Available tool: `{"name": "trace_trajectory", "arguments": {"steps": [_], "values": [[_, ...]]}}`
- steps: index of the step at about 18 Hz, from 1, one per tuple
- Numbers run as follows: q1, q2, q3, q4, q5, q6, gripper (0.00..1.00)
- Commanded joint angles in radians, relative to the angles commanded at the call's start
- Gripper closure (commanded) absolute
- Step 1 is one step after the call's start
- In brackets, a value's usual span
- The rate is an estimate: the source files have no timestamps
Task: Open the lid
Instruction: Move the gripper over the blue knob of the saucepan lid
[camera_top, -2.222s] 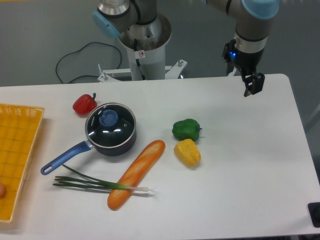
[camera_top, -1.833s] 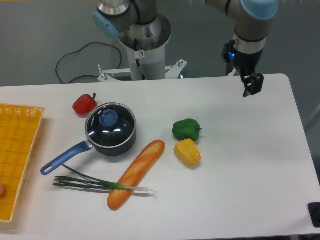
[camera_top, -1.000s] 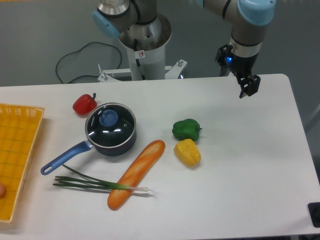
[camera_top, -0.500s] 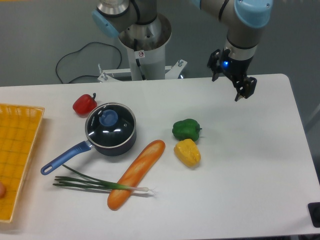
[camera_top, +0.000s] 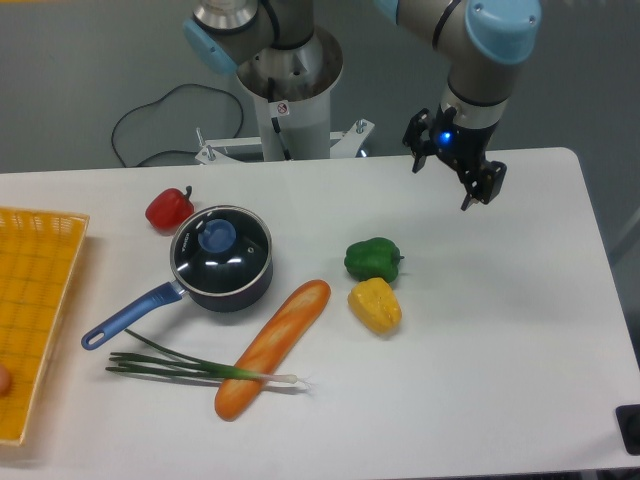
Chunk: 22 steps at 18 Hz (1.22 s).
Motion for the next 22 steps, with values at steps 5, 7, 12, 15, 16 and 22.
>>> {"name": "trace_trajectory", "arguments": {"steps": [5,7,12,15,16,22], "values": [[-0.074,-0.031,0.015,0.003,0.068,-0.149,0.0],[-0.081,-0.035,0.02,0.003,0.068,-0.17,0.0],[-0.167,-0.034,0.011,-0.003,0.068,-0.325,0.0],[-0.219,-0.029,0.0,-0.006,0.069,-0.434,0.0],[-0.23,-0.029,-0.003,-0.011,0.068,-0.469,0.0],[-0.308,-0.026,-0.041,-0.011,0.061,-0.673,0.0]]}}
